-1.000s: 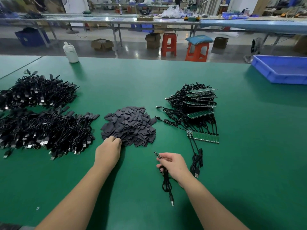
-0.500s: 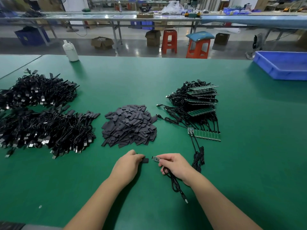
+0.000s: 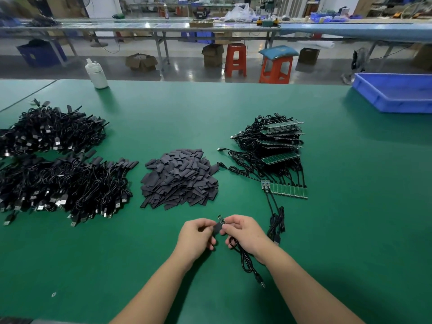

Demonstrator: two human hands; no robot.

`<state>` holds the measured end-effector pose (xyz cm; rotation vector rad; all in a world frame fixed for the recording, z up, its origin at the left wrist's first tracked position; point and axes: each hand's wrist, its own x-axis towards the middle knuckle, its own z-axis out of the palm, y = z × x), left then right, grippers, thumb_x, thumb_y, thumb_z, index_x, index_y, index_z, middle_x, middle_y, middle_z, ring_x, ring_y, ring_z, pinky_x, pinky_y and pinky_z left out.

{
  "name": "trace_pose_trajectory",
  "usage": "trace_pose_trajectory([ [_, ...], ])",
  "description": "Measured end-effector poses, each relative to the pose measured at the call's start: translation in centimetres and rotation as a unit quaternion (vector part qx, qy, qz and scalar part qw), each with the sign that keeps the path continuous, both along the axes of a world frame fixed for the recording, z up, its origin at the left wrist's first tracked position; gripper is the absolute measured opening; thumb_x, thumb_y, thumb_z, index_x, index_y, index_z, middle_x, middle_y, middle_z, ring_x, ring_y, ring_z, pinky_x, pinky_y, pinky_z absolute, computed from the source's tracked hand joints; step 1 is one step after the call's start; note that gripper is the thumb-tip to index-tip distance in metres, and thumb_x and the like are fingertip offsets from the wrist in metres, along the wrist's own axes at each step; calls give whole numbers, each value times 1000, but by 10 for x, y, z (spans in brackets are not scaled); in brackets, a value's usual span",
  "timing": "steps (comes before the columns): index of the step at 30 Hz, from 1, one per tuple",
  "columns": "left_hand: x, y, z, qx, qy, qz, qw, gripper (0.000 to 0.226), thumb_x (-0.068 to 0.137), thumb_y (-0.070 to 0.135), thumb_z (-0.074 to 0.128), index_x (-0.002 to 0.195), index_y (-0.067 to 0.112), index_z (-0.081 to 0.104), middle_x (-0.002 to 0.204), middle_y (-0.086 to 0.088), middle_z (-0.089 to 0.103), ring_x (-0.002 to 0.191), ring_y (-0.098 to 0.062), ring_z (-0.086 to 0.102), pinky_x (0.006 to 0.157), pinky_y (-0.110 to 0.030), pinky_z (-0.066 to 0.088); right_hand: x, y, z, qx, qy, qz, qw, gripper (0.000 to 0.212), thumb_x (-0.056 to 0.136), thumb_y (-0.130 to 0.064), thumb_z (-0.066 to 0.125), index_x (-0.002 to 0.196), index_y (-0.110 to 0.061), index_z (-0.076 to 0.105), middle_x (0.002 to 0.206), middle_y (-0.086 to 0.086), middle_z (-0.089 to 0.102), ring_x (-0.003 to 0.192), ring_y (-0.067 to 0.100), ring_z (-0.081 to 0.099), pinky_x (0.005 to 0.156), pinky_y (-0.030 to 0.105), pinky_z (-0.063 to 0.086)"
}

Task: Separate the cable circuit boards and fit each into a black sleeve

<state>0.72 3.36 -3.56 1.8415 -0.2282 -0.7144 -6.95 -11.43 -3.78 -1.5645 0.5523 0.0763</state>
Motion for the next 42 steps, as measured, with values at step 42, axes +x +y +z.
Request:
trace_pose_trajectory([
  [42,14,22,9,96,-388,-130,907,22,89,20,72,111,18,75,105,7,75,96,-8,68,86,-5,39,-3,-3,0,15,-10,8,1000,19,101,-11,53,111,-19,68,78,3,62,60,14,60,65,26,56],
])
